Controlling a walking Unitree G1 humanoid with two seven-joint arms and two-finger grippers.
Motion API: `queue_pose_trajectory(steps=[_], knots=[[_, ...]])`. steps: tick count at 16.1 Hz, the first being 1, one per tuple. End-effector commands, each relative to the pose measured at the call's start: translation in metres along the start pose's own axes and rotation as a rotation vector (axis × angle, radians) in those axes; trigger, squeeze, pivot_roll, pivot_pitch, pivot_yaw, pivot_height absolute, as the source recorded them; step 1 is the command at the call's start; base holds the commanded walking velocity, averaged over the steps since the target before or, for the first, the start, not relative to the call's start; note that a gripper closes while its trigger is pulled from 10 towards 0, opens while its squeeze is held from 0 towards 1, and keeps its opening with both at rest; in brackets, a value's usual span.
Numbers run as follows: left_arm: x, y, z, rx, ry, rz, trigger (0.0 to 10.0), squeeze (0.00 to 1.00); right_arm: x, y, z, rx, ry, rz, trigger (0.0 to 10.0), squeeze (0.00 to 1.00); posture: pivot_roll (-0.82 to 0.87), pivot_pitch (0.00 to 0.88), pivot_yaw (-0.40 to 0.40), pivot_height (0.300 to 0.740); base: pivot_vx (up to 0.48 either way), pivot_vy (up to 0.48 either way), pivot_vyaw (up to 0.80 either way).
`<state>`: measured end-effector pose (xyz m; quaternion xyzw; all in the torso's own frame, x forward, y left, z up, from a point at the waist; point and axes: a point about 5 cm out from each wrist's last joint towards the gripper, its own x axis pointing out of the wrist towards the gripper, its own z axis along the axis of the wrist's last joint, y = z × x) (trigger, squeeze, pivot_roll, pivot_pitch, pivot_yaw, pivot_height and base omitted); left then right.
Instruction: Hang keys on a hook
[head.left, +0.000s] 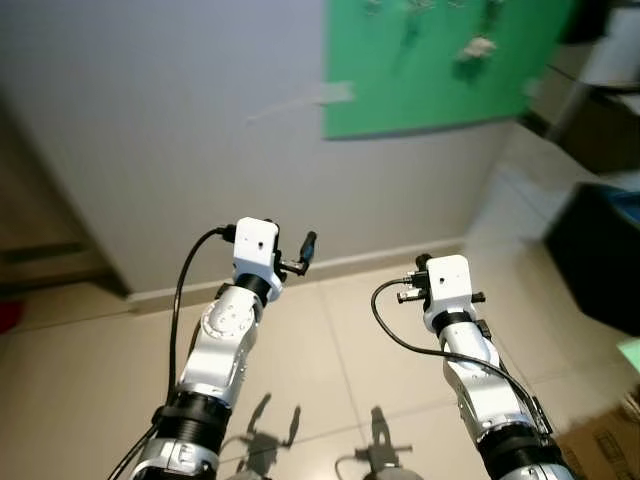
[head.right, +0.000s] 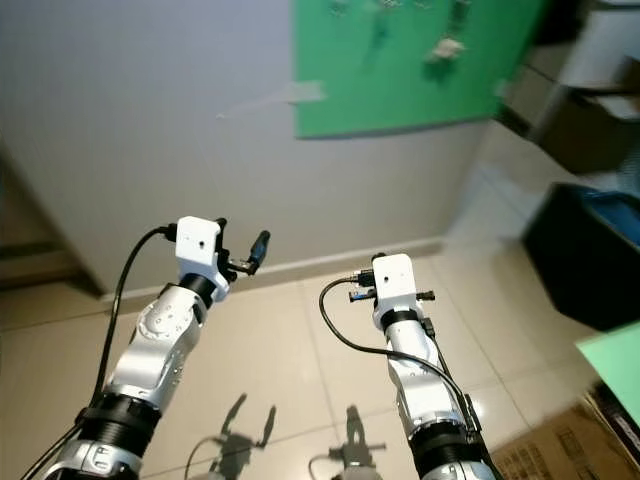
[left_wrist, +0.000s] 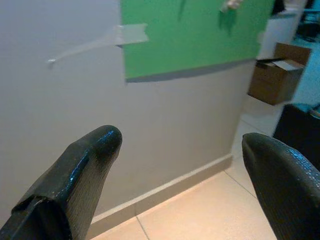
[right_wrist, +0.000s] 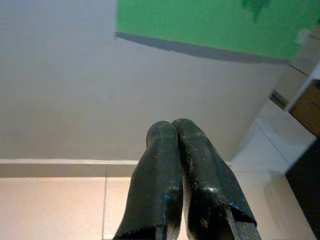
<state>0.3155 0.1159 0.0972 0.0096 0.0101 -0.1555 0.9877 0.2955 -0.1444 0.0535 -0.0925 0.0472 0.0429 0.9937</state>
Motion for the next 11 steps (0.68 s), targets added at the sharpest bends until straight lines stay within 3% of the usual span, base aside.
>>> queue_pose_trajectory(steps=[1,4,6,8,11], knots=[[-0.005,0.004,-0.001,0.015,0.0,-0.011,10.0,0.0,0.002,0.008,0.003,0.034,-0.014,0.034,10.0,0.0,-0.02,0.0,0.006,0.74,0.0,0.0,-0.56],[-0.008,0.016,-0.002,0.065,-0.005,-0.001,10.0,0.0,0.005,0.012,0.01,0.061,-0.043,0.063,10.0,0.0,-0.01,0.0,-0.006,0.74,0.0,0.0,-0.56],[-0.004,0.019,0.002,0.035,-0.018,-0.008,10.0,0.0,0.009,0.01,0.011,0.061,-0.044,0.065,10.0,0.0,0.0,0.0,-0.002,0.74,0.0,0.0,-0.57],[0.0,0.024,0.01,0.1,-0.042,-0.012,10.0,0.0,0.012,0.014,0.013,0.008,-0.047,0.088,10.0,0.0,0.0,0.0,0.006,0.74,0.0,0.0,-0.28],[0.005,0.022,0.013,0.123,-0.052,-0.043,10.0,0.0,0.013,0.011,0.015,0.015,-0.055,0.073,10.0,0.0,-0.03,0.0,0.022,0.74,0.0,-0.48,0.0]])
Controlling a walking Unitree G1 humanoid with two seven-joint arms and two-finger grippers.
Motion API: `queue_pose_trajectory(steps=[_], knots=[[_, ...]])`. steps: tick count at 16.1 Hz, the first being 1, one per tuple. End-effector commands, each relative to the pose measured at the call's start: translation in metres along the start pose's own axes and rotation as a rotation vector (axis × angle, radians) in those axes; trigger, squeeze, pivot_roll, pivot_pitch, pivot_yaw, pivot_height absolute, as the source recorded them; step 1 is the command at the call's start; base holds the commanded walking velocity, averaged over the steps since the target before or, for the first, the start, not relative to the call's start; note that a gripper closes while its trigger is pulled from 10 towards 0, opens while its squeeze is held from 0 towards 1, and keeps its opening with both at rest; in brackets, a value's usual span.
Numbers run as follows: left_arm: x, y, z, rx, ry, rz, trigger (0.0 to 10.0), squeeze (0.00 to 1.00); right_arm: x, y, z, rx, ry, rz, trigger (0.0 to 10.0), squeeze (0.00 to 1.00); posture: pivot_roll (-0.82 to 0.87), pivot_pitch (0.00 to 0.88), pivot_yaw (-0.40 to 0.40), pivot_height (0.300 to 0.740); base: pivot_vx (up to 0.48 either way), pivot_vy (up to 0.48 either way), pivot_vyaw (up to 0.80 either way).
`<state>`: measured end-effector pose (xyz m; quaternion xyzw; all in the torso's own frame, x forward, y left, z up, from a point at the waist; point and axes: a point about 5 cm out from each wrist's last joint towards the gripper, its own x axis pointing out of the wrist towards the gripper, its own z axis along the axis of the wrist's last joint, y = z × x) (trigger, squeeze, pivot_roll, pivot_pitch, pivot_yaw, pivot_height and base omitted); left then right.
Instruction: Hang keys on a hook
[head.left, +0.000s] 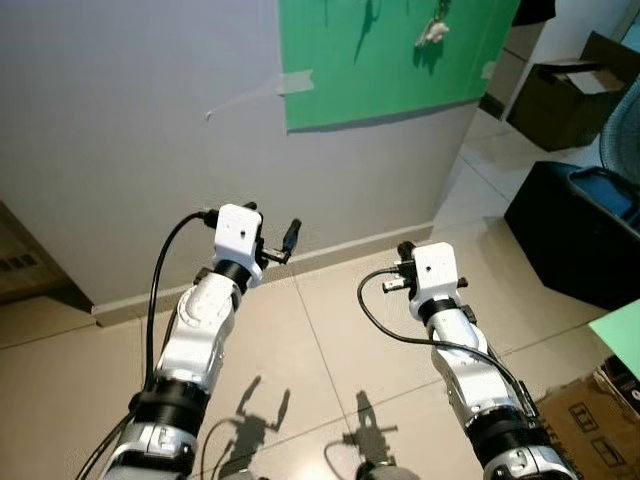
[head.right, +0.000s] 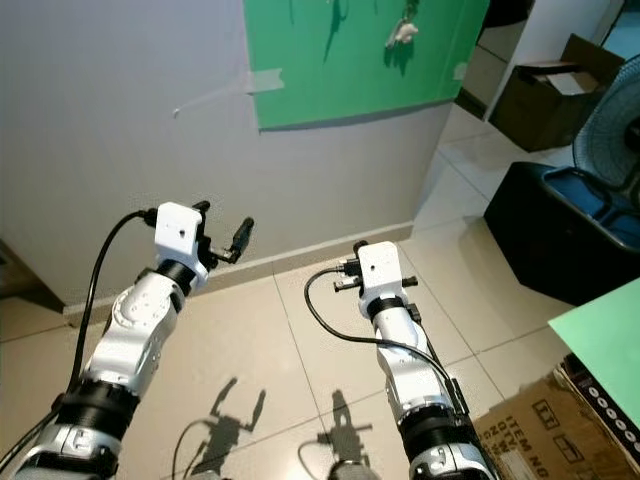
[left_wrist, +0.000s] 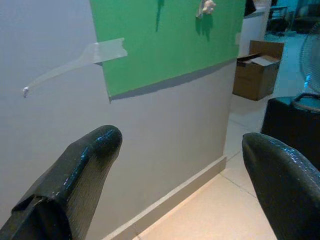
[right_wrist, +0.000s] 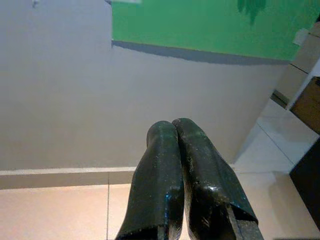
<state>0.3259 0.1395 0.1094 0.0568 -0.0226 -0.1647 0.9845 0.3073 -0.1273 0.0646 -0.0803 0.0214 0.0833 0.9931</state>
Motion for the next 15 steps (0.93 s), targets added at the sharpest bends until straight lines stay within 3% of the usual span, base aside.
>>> queue_pose_trajectory(steps=[1,8,10,15], knots=[[0.003,-0.005,0.001,0.031,-0.003,-0.037,10.0,0.0,0.0,-0.003,-0.002,-0.012,0.005,-0.006,10.0,0.0,-0.03,0.0,0.027,0.74,0.0,-0.48,0.0],[0.012,-0.014,0.001,0.006,0.004,-0.099,10.0,0.0,-0.009,-0.007,-0.007,-0.027,0.004,-0.042,10.0,0.0,-0.09,0.0,0.067,0.74,0.0,-0.472,0.0],[0.014,-0.013,0.002,-0.032,0.004,-0.077,10.0,0.0,-0.011,-0.01,-0.007,-0.045,0.004,-0.059,10.0,0.0,-0.09,0.0,0.073,0.74,0.0,0.0,0.0],[0.017,-0.013,-0.001,0.011,0.023,-0.088,10.0,0.0,-0.014,-0.014,-0.011,-0.007,0.029,-0.076,10.0,0.0,-0.1,0.0,0.075,0.74,0.0,0.0,-0.43]])
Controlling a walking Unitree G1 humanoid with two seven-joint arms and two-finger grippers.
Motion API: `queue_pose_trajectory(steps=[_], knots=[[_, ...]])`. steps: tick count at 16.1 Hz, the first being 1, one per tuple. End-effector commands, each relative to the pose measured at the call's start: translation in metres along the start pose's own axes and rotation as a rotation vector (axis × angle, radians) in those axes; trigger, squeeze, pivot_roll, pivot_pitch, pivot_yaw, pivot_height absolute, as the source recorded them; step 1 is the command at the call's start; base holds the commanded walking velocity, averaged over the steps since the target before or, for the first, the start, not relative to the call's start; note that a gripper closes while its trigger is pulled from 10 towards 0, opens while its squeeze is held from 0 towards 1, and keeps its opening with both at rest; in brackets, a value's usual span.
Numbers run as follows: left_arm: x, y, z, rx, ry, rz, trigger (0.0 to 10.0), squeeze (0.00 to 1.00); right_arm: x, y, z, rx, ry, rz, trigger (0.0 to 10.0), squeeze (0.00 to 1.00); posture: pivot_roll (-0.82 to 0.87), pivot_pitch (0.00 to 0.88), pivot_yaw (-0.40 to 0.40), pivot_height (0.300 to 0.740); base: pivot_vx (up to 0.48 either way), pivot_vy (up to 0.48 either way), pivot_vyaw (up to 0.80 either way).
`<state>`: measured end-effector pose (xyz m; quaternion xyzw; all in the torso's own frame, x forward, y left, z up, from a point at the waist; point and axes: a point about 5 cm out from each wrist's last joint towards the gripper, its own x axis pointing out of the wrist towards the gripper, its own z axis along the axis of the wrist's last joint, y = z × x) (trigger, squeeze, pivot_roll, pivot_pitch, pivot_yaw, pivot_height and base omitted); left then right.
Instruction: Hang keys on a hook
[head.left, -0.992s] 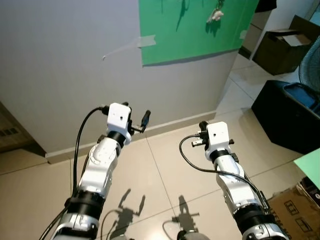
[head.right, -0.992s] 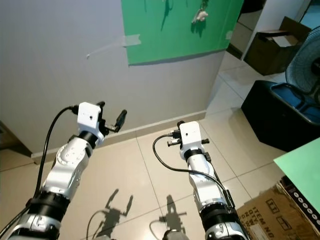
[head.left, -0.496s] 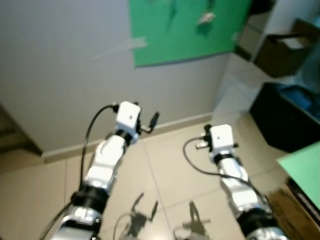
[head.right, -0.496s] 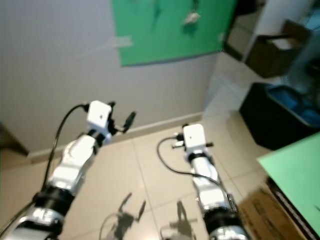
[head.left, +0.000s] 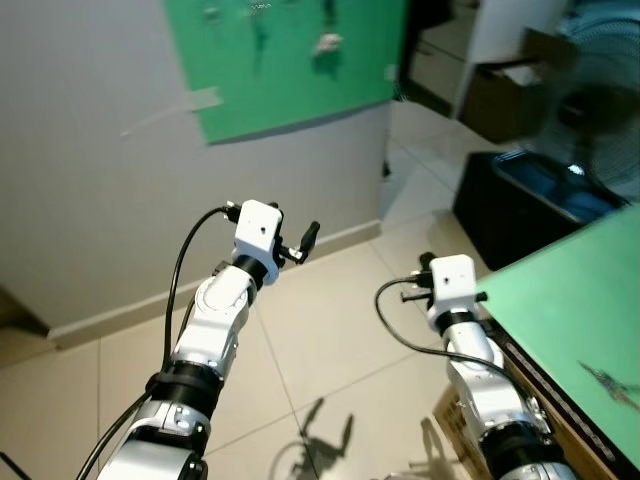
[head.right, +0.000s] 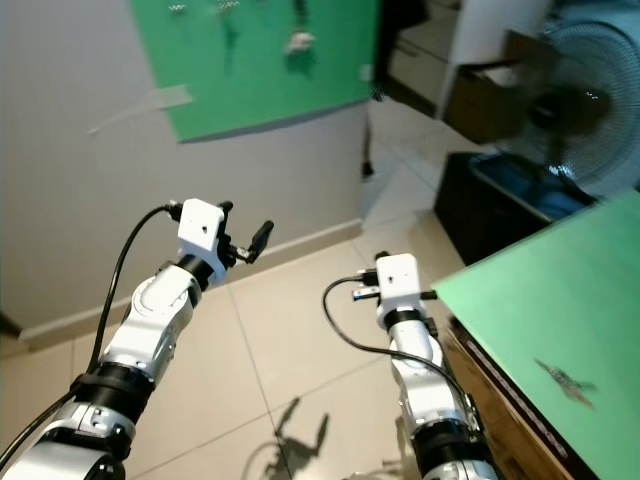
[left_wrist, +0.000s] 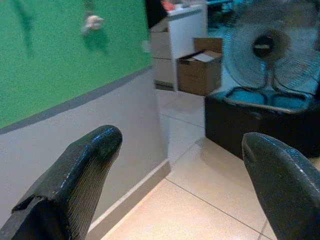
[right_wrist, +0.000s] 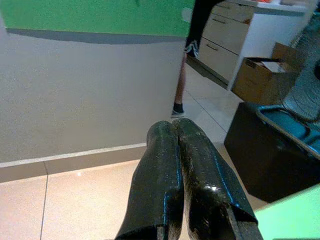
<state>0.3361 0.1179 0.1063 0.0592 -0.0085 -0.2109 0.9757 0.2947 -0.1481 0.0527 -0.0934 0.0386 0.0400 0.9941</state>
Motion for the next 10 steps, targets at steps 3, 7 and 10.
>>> queue_pose_trajectory(steps=[3,7,10], knots=[[-0.002,0.0033,-0.001,-0.005,0.001,-0.001,10.0,0.0,0.0012,0.005,0.0036,0.027,-0.006,0.012,10.0,0.0,-0.09,0.0,0.068,0.74,0.0,0.0,-0.56],[-0.0041,0.0057,-0.0052,0.021,0.031,-0.019,10.0,0.0,0.0014,0.0067,0.0034,0.037,-0.005,0.013,10.0,0.0,-0.09,0.0,0.07,0.74,0.0,0.0,-0.57],[-0.0057,0.0076,-0.0059,0.023,0.023,-0.026,10.0,0.0,-0.0013,0.0026,0.0026,0.04,-0.015,-0.013,10.0,0.0,-0.09,0.0,0.065,0.74,0.0,0.0,-0.57]])
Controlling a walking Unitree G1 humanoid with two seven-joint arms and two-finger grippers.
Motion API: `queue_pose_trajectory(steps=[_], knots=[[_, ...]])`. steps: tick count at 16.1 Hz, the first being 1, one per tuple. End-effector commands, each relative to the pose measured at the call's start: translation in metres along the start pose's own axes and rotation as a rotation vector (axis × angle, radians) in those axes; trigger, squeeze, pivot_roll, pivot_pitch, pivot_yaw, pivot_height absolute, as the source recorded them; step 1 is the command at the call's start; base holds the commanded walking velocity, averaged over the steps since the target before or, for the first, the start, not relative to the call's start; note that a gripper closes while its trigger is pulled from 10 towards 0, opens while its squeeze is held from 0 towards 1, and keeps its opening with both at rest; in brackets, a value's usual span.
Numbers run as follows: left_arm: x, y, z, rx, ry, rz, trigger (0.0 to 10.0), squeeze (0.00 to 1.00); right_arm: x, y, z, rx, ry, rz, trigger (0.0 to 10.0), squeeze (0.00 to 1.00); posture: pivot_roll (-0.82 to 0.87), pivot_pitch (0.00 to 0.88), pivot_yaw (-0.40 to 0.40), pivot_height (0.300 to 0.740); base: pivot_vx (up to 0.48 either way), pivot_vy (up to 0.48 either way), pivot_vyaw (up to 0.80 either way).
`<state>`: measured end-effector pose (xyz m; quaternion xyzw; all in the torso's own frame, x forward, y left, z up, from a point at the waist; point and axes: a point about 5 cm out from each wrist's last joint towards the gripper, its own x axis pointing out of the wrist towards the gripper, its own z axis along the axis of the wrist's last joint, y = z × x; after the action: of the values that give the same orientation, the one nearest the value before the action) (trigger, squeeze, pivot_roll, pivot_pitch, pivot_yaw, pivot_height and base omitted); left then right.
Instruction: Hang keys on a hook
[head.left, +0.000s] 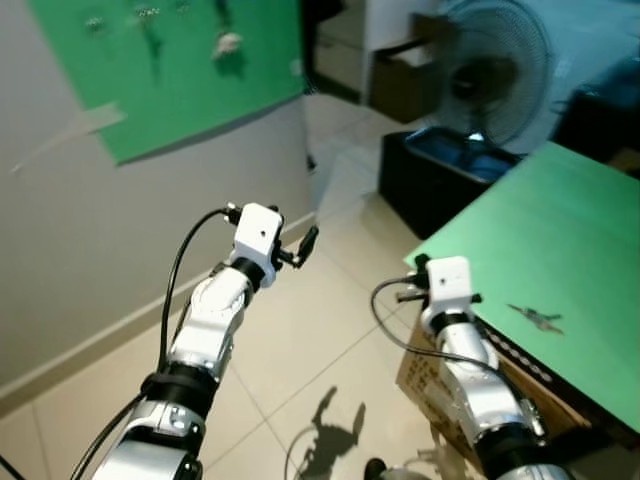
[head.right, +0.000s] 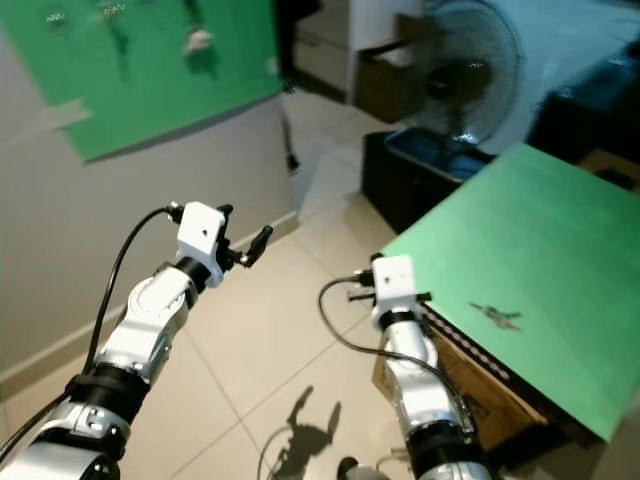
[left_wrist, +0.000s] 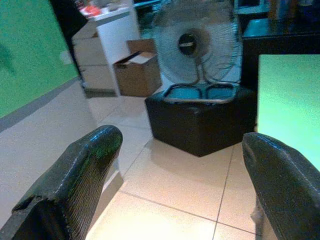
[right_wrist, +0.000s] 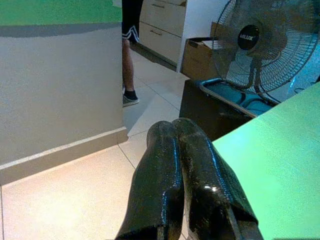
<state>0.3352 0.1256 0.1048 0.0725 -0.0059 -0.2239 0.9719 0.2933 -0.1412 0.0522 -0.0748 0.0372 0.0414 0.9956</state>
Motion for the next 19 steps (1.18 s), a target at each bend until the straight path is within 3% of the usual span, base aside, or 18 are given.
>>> queue_pose_trajectory(steps=[1,2,4,5,6,9,14,19], knots=[[-0.008,0.007,-0.005,-0.031,-0.013,-0.001,10.0,0.0,-0.004,-0.013,0.004,0.021,-0.036,-0.059,10.0,0.0,-0.09,0.0,0.057,0.74,0.0,0.0,-0.58],[-0.012,0.013,-0.007,-0.055,-0.024,0.006,10.0,0.0,-0.006,-0.019,0.004,0.034,-0.046,-0.082,10.0,0.0,-0.09,0.0,0.057,0.74,0.0,0.0,-0.57],[-0.038,0.029,-0.023,-0.08,-0.008,0.026,10.0,0.0,-0.022,-0.039,0.008,0.002,-0.136,-0.156,10.0,0.0,-0.09,0.0,0.056,0.74,0.0,0.0,-0.57],[-0.043,0.027,-0.029,-0.106,0.004,0.032,10.0,0.0,-0.028,-0.043,0.008,-0.028,-0.157,-0.183,10.0,0.0,-0.09,0.0,0.055,0.74,0.0,0.0,-0.57],[-0.043,0.014,-0.033,-0.165,-0.015,0.044,10.0,0.0,-0.035,-0.045,0.013,-0.084,-0.204,-0.236,10.0,0.0,-0.1,0.0,0.055,0.74,0.0,0.0,-0.56],[-0.041,0.003,-0.036,-0.21,-0.033,0.056,10.0,0.0,-0.036,-0.045,0.018,-0.104,-0.228,-0.261,10.0,0.0,-0.12,0.0,0.043,0.74,0.0,0.0,-0.55],[-0.044,0.001,-0.048,-0.235,0.024,0.063,10.0,0.0,-0.039,-0.037,0.009,-0.139,-0.218,-0.211,10.0,0.0,-0.13,0.0,0.036,0.74,0.0,0.0,-0.55],[-0.068,-0.002,-0.064,-0.246,0.075,0.051,10.0,0.0,-0.05,-0.021,-0.003,-0.188,-0.201,-0.114,10.0,0.0,-0.14,0.0,0.051,0.74,0.0,0.0,-0.54]])
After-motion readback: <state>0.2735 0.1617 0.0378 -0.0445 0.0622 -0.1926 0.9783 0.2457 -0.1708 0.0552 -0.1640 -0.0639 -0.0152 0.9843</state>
